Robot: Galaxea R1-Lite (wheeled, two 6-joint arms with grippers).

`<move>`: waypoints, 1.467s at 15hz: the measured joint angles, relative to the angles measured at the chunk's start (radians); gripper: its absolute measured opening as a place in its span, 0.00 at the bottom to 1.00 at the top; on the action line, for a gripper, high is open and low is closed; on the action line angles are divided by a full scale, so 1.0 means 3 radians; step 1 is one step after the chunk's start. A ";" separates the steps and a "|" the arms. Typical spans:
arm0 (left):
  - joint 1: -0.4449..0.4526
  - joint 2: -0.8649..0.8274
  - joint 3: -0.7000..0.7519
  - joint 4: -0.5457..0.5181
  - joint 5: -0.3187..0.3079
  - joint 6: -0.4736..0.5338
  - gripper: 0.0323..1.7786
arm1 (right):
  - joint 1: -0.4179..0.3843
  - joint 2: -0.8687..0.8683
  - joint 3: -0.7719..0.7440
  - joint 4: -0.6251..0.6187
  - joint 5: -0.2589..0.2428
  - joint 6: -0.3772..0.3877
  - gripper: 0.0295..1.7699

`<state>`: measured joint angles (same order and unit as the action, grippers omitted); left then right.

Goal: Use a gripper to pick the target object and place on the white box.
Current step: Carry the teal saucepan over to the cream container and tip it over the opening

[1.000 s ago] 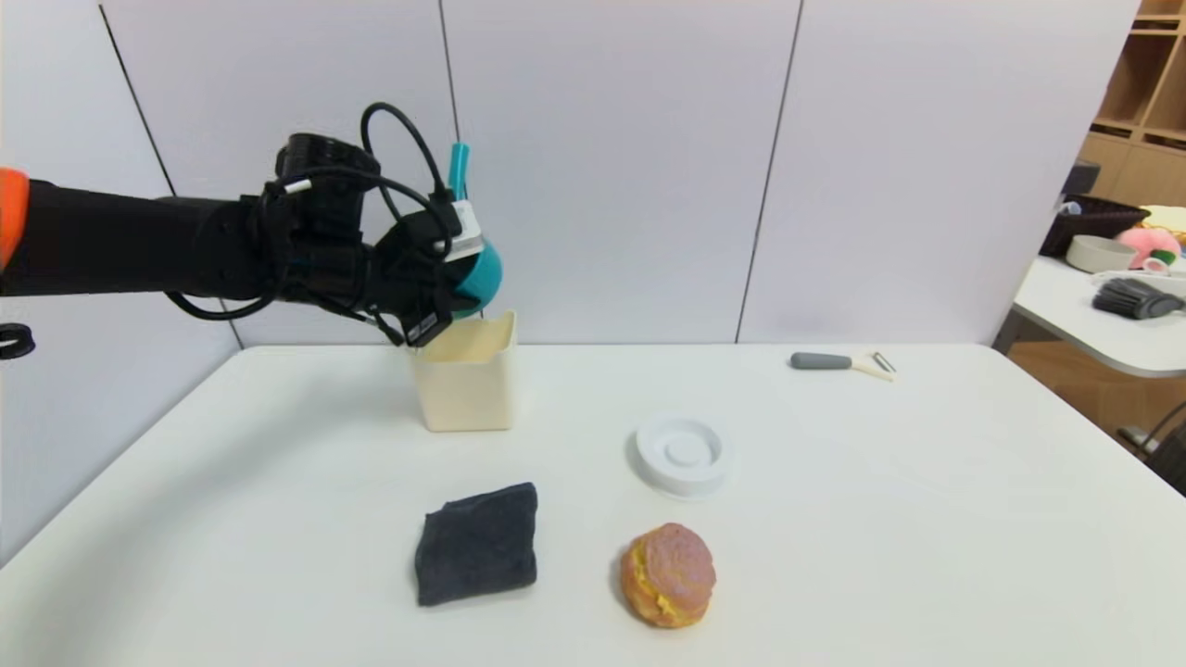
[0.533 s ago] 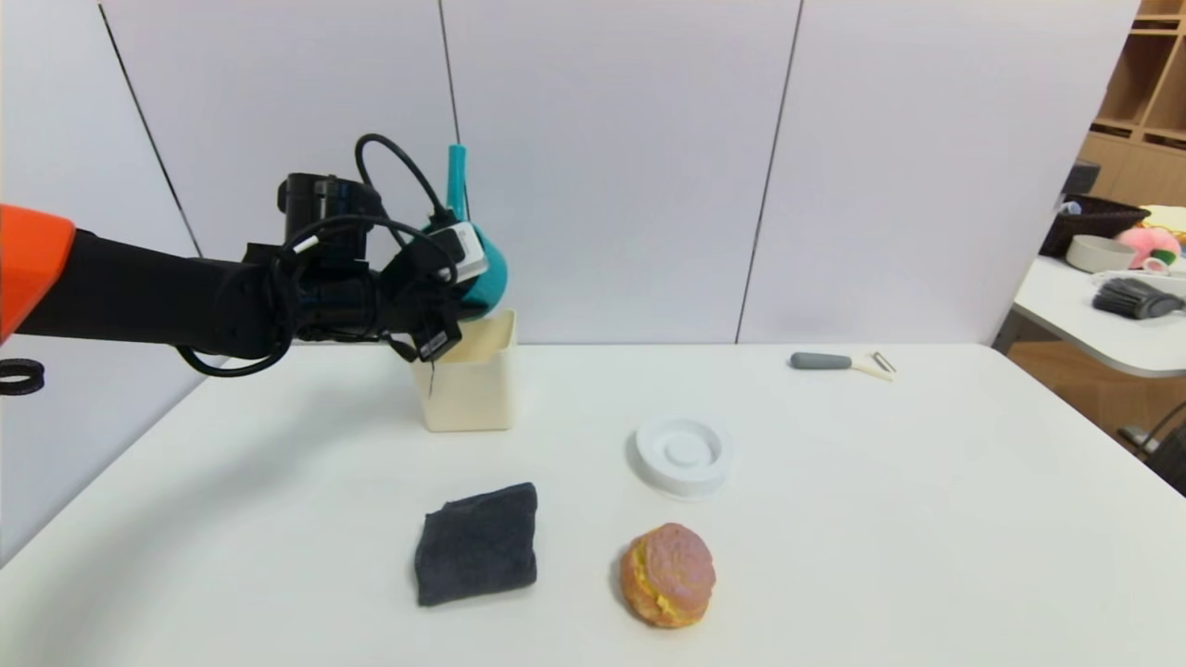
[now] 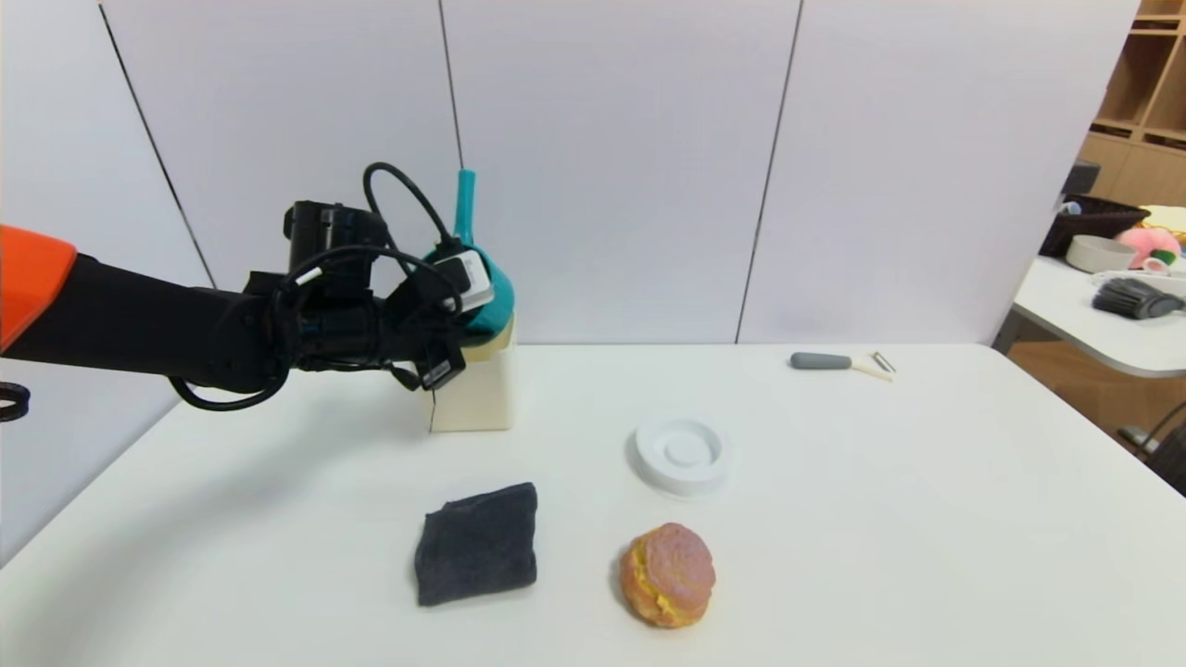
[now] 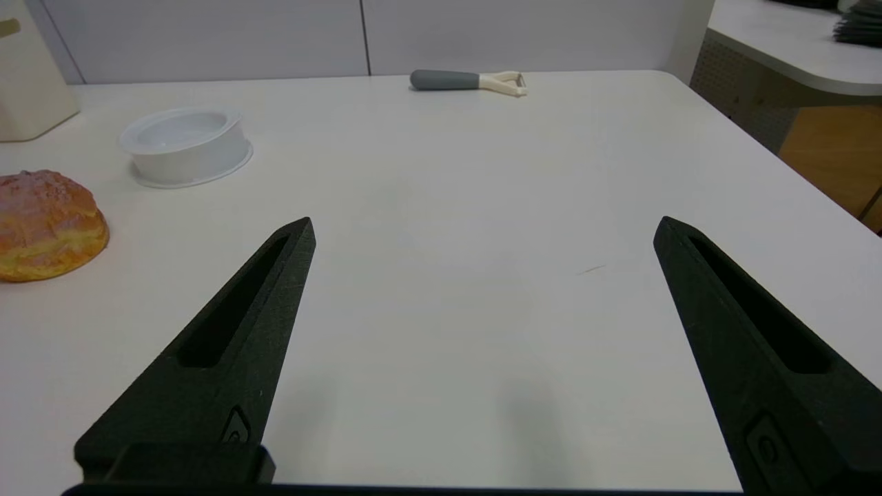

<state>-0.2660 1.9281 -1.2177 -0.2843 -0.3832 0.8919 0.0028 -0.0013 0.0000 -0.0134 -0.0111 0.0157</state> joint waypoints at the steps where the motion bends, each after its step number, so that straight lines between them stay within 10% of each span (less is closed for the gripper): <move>1: -0.0003 -0.0003 0.0001 -0.0001 0.0000 0.0001 0.05 | 0.0000 0.0000 0.0000 0.0001 0.0001 0.0000 0.96; 9: -0.0003 0.0034 0.0006 0.0001 0.0000 0.0000 0.05 | 0.0000 0.0000 0.0000 0.0000 0.0001 0.0000 0.96; 15: -0.0003 0.0053 -0.0009 0.0000 0.0001 0.0001 0.50 | 0.0000 0.0000 0.0000 0.0000 0.0001 -0.0001 0.96; 22: -0.0004 -0.0079 -0.0048 0.0008 0.0001 -0.0081 0.77 | 0.0000 0.0000 0.0000 0.0000 0.0001 -0.0001 0.96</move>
<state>-0.2670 1.9045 -1.2319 -0.2819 -0.3828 0.8677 0.0028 -0.0013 0.0000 -0.0134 -0.0109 0.0153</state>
